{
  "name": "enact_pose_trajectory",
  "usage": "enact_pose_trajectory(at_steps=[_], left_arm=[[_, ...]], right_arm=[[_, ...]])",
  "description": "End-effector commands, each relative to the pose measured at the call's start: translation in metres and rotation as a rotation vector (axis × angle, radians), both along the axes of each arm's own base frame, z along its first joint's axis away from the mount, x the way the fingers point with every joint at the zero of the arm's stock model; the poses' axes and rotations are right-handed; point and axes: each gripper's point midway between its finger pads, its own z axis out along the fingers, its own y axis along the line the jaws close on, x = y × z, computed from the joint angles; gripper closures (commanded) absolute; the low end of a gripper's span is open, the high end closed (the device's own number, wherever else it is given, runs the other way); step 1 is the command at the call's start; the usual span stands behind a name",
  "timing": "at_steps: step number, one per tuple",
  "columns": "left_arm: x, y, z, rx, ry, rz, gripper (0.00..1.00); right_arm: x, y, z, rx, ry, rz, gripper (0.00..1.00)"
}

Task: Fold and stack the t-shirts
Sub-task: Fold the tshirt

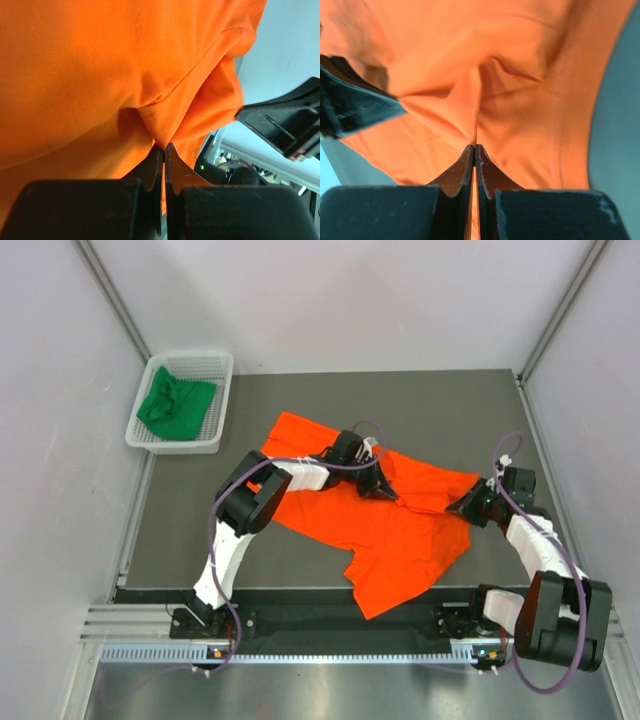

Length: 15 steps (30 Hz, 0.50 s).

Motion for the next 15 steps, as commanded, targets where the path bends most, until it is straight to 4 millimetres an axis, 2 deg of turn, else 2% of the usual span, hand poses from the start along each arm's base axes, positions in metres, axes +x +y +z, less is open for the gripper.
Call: enact_pose_trajectory(at_steps=[1, 8, 15], left_arm=[[0.001, 0.004, 0.038, -0.071, -0.046, -0.111, 1.00], [-0.004, 0.010, 0.040, -0.102, -0.017, -0.206, 1.00], [-0.010, 0.005, 0.043, -0.140, -0.005, -0.265, 0.97]], right_arm=[[-0.008, -0.002, -0.002, -0.036, 0.001, 0.004, 1.00], [-0.018, 0.000, -0.011, -0.034, 0.029, 0.001, 1.00], [-0.025, 0.004, -0.014, -0.026, 0.044, 0.006, 1.00]])
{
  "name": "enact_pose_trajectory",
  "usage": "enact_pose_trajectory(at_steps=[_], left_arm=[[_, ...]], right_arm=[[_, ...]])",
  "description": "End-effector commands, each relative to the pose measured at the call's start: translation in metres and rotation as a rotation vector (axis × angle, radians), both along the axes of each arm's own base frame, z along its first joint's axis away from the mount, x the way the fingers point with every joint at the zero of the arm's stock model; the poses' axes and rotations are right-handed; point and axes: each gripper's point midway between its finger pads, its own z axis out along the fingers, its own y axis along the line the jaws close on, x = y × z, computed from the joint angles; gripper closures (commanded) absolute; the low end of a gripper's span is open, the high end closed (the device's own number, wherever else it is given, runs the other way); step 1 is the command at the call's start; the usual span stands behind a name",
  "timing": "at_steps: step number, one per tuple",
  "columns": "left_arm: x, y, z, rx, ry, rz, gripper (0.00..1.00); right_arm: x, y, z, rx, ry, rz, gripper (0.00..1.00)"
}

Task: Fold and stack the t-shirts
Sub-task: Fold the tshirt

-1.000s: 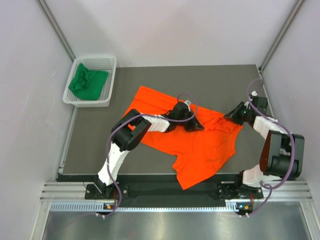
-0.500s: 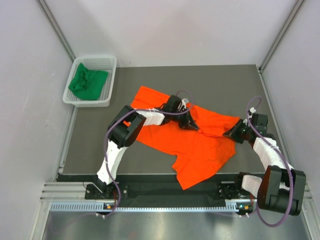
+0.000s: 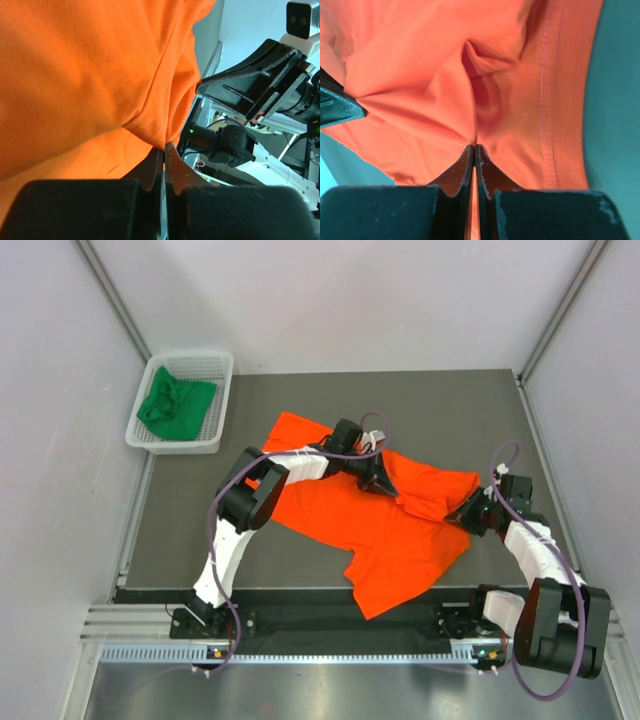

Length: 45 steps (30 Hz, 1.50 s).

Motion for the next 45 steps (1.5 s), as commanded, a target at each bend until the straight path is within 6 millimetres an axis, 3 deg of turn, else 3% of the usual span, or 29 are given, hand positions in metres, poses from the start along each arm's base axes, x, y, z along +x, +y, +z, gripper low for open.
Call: enact_pose_trajectory(at_steps=[1, 7, 11, 12, 13, 15, 16, 18, 21, 22, 24, 27, 36, 39, 45], left_arm=[[-0.005, 0.001, 0.008, -0.028, -0.006, -0.066, 0.97], [-0.004, 0.006, 0.005, 0.013, -0.028, -0.071, 0.92], [0.004, 0.033, -0.009, 0.229, -0.125, -0.028, 0.75], [0.009, 0.035, 0.001, 0.235, -0.191, -0.037, 0.74], [0.010, 0.036, 0.004, 0.239, -0.210, -0.040, 0.73], [0.010, 0.035, 0.016, 0.226, -0.238, -0.055, 0.71], [0.011, 0.036, 0.021, 0.227, -0.250, -0.058, 0.71], [0.016, 0.033, 0.035, 0.206, -0.302, -0.056, 0.71], [0.031, 0.029, 0.049, 0.190, -0.373, -0.027, 0.72], [0.040, 0.031, 0.053, 0.185, -0.393, -0.006, 0.73], [0.059, 0.029, 0.057, 0.165, -0.417, 0.043, 0.73], [0.099, 0.044, 0.050, 0.148, -0.385, 0.148, 0.75], [0.167, 0.089, 0.027, 0.107, -0.263, 0.368, 0.81], [0.181, 0.104, 0.022, 0.103, -0.246, 0.412, 0.82], [0.195, 0.121, 0.019, 0.092, -0.227, 0.447, 0.82]], right_arm=[[-0.003, -0.002, 0.003, -0.030, -0.019, 0.002, 1.00], [-0.009, -0.004, 0.005, -0.053, 0.002, 0.016, 1.00], [-0.017, 0.004, 0.002, -0.017, 0.038, 0.030, 0.94], [-0.016, 0.003, 0.005, -0.017, 0.033, 0.024, 0.89], [-0.012, 0.000, 0.011, -0.036, 0.009, 0.009, 0.75], [-0.005, -0.006, 0.017, -0.063, -0.019, -0.010, 0.67], [0.005, -0.011, 0.027, -0.086, -0.050, -0.018, 0.56], [0.021, -0.023, 0.035, -0.142, -0.080, -0.037, 0.46], [0.054, -0.038, 0.048, -0.199, -0.125, -0.061, 0.39], [0.066, -0.041, 0.055, -0.207, -0.149, -0.070, 0.38], [0.082, -0.048, 0.047, -0.219, -0.139, -0.088, 0.37], [0.101, -0.060, 0.043, -0.236, -0.118, -0.115, 0.39], [0.118, -0.079, 0.028, -0.247, -0.114, -0.143, 0.53], [0.128, -0.081, 0.022, -0.249, -0.121, -0.133, 0.59], [0.144, -0.092, 0.014, -0.279, -0.112, -0.151, 0.59]])
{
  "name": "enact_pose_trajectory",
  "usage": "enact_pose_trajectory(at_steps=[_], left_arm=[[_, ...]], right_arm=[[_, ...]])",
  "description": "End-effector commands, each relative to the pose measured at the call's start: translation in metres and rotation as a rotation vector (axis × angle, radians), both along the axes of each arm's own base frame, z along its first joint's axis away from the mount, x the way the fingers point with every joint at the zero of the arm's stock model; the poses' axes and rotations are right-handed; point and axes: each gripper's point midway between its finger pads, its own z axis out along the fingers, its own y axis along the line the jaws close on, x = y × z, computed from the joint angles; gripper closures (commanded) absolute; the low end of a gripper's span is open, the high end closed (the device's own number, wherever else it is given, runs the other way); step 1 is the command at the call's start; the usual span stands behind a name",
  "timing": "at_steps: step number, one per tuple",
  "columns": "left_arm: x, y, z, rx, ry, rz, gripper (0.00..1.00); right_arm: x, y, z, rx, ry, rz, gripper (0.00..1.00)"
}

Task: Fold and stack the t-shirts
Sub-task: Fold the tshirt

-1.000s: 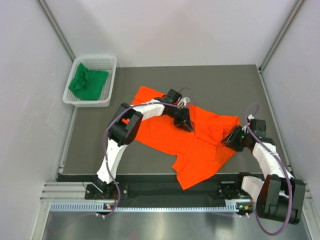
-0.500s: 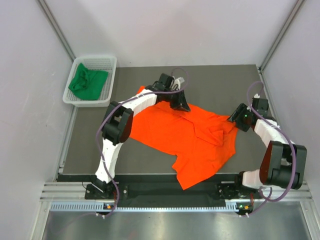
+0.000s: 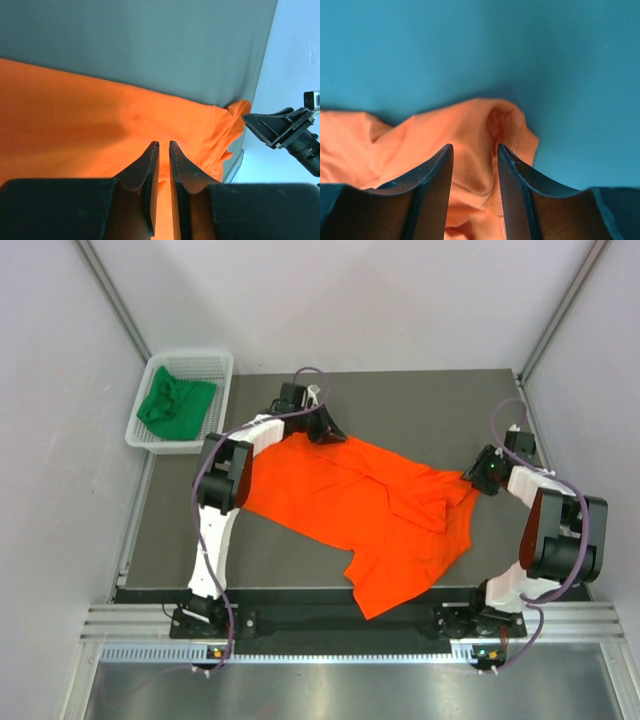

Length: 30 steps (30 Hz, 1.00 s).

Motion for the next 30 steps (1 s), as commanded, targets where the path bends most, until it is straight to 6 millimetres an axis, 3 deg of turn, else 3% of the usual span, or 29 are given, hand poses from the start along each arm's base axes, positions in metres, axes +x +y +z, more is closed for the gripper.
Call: enact_pose_trajectory(at_steps=[1, 4, 7, 9, 11, 13, 16, 18, 19, 20, 21, 22, 24, 25, 26, 28, 29, 30], left_arm=[[0.016, -0.001, 0.024, -0.062, -0.067, 0.001, 0.82], [0.022, 0.009, 0.019, -0.045, -0.061, 0.021, 0.82], [0.031, 0.021, 0.008, -0.026, -0.038, 0.044, 0.81], [0.038, 0.028, -0.004, -0.019, -0.023, 0.059, 0.82], [0.041, 0.037, -0.014, 0.004, 0.000, 0.098, 0.83], [0.045, 0.038, -0.009, -0.003, -0.006, 0.112, 0.83], [0.044, 0.046, 0.010, 0.060, -0.032, 0.117, 0.83], [0.039, 0.059, 0.030, 0.151, -0.075, 0.103, 0.80], [0.037, 0.063, 0.049, 0.169, -0.115, 0.101, 0.80], [0.034, 0.073, 0.048, 0.234, -0.136, 0.106, 0.79], [0.025, 0.080, 0.049, 0.273, -0.120, 0.105, 0.78], [0.019, 0.087, 0.065, 0.300, -0.146, 0.115, 0.76], [0.000, 0.104, 0.054, 0.390, -0.121, 0.124, 0.76], [-0.008, 0.109, 0.070, 0.406, -0.146, 0.135, 0.75], [-0.023, 0.117, 0.057, 0.446, -0.117, 0.124, 0.73], [-0.043, 0.136, 0.052, 0.527, -0.078, 0.152, 0.68], [-0.060, 0.147, 0.053, 0.572, -0.069, 0.153, 0.67], [-0.067, 0.162, 0.050, 0.636, -0.059, 0.180, 0.65]], right_arm=[[0.035, -0.020, 0.021, -0.065, -0.107, -0.017, 0.59], [0.040, -0.021, 0.014, -0.048, -0.068, -0.022, 0.60], [0.033, -0.030, 0.009, -0.071, -0.029, -0.071, 0.79], [0.019, -0.033, -0.001, -0.063, 0.016, -0.099, 1.00], [0.006, -0.051, -0.003, -0.113, 0.026, -0.172, 1.00], [-0.006, -0.058, -0.010, -0.134, 0.038, -0.181, 1.00], [-0.015, -0.069, -0.011, -0.154, 0.074, -0.186, 1.00], [-0.019, -0.074, -0.013, -0.155, 0.072, -0.197, 1.00], [-0.017, -0.072, -0.016, -0.133, 0.069, -0.193, 1.00], [-0.014, -0.071, -0.017, -0.128, 0.059, -0.189, 1.00], [-0.009, -0.071, -0.015, -0.122, 0.056, -0.184, 1.00], [-0.010, -0.070, -0.025, -0.110, 0.090, -0.180, 1.00], [-0.005, -0.076, -0.028, -0.120, 0.120, -0.182, 1.00], [-0.006, -0.081, -0.034, -0.136, 0.147, -0.192, 1.00], [-0.004, -0.084, -0.033, -0.146, 0.149, -0.200, 1.00], [-0.009, -0.091, -0.030, -0.168, 0.198, -0.240, 0.89], [-0.012, -0.090, -0.026, -0.170, 0.226, -0.243, 0.78], [-0.022, -0.088, -0.021, -0.165, 0.292, -0.240, 0.58]])
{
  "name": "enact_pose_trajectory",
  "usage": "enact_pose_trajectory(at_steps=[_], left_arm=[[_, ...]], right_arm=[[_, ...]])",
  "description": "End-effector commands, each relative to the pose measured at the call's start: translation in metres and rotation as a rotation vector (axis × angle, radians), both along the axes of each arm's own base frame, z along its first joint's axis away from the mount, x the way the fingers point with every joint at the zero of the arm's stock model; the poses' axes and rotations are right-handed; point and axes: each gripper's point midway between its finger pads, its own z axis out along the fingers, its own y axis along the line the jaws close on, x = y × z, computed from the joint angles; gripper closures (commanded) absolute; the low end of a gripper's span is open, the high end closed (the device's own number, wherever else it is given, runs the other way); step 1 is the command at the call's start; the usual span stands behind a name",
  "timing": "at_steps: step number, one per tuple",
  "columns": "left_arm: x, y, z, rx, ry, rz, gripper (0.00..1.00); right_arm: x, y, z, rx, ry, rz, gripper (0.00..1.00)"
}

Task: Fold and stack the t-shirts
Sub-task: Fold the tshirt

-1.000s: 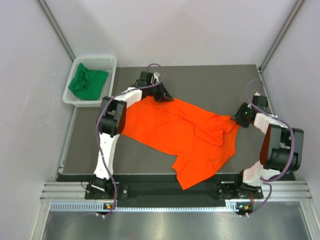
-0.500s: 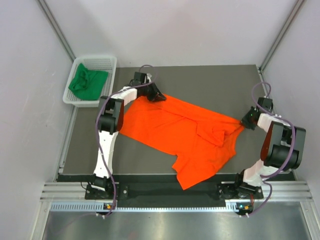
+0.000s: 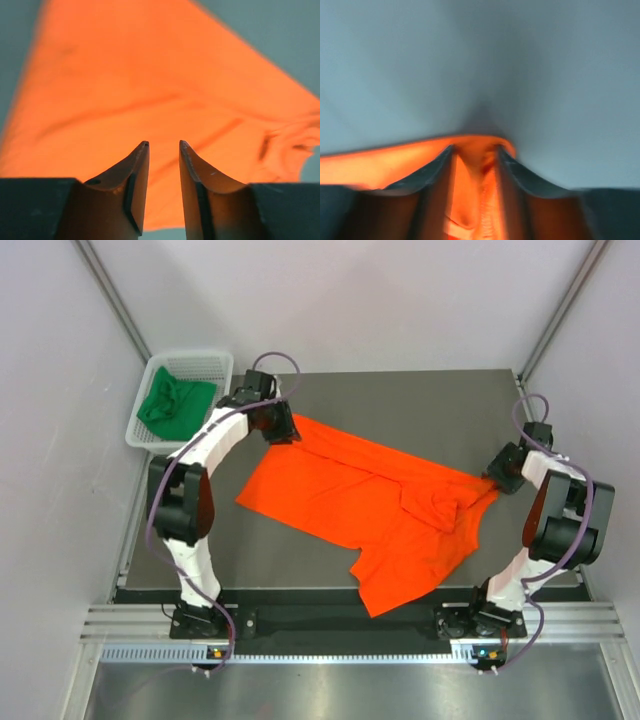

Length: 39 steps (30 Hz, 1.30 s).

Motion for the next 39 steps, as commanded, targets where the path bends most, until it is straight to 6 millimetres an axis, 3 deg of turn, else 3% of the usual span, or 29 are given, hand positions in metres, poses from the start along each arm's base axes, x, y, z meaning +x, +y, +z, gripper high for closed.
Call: enact_pose_trajectory(at_steps=[1, 3, 4, 5, 6, 7, 9, 13, 14, 17, 19, 21, 23, 27, 32, 34, 39], left_arm=[[-0.046, 0.055, -0.009, 0.255, 0.055, 0.059, 0.64], [-0.069, 0.077, -0.014, 0.333, 0.065, 0.070, 0.60], [-0.073, 0.090, -0.017, 0.377, 0.067, 0.098, 0.59], [-0.083, 0.101, -0.021, 0.386, 0.092, 0.112, 0.58], [-0.088, 0.106, -0.023, 0.386, 0.107, 0.122, 0.58], [-0.091, 0.111, -0.026, 0.388, 0.123, 0.135, 0.58], [-0.097, 0.126, -0.032, 0.388, 0.166, 0.176, 0.58], [-0.100, 0.144, -0.040, 0.339, 0.215, 0.231, 0.59], [-0.103, 0.144, -0.043, 0.315, 0.229, 0.226, 0.58], [-0.108, 0.157, -0.051, 0.294, 0.265, 0.267, 0.53], [-0.110, 0.158, -0.057, 0.279, 0.279, 0.280, 0.52], [-0.114, 0.156, -0.064, 0.262, 0.311, 0.292, 0.51], [-0.116, 0.152, -0.071, 0.238, 0.345, 0.303, 0.51], [-0.131, 0.149, -0.085, 0.222, 0.402, 0.312, 0.52], [-0.145, 0.157, -0.103, 0.269, 0.451, 0.325, 0.53], [-0.149, 0.156, -0.108, 0.273, 0.475, 0.322, 0.56], [-0.153, 0.158, -0.119, 0.279, 0.481, 0.327, 0.59]], right_arm=[[-0.032, -0.028, 0.005, -0.114, 0.197, -0.073, 0.49], [-0.040, -0.029, 0.023, -0.134, 0.230, -0.076, 0.28], [-0.053, -0.026, 0.038, -0.142, 0.253, -0.071, 0.25], [-0.055, -0.023, 0.048, -0.142, 0.239, -0.067, 0.23], [-0.056, -0.018, 0.058, -0.139, 0.216, -0.060, 0.14], [-0.062, -0.008, 0.075, -0.131, 0.194, -0.037, 0.13], [-0.066, 0.008, 0.089, -0.123, 0.180, 0.005, 0.08], [-0.080, 0.093, 0.106, -0.018, 0.138, 0.246, 0.08], [-0.090, 0.134, 0.104, 0.006, 0.148, 0.374, 0.08], [-0.132, 0.200, 0.087, 0.125, 0.192, 0.566, 0.09], [-0.160, 0.215, 0.071, 0.150, 0.235, 0.621, 0.09], [-0.184, 0.217, 0.061, 0.140, 0.293, 0.665, 0.04], [-0.195, 0.219, 0.063, 0.159, 0.276, 0.682, 0.00], [-0.222, 0.214, 0.054, 0.177, 0.293, 0.672, 0.00], [-0.245, 0.213, 0.038, 0.213, 0.295, 0.642, 0.13], [-0.257, 0.209, 0.030, 0.214, 0.308, 0.615, 0.25], [-0.275, 0.196, 0.021, 0.192, 0.325, 0.526, 0.25]])
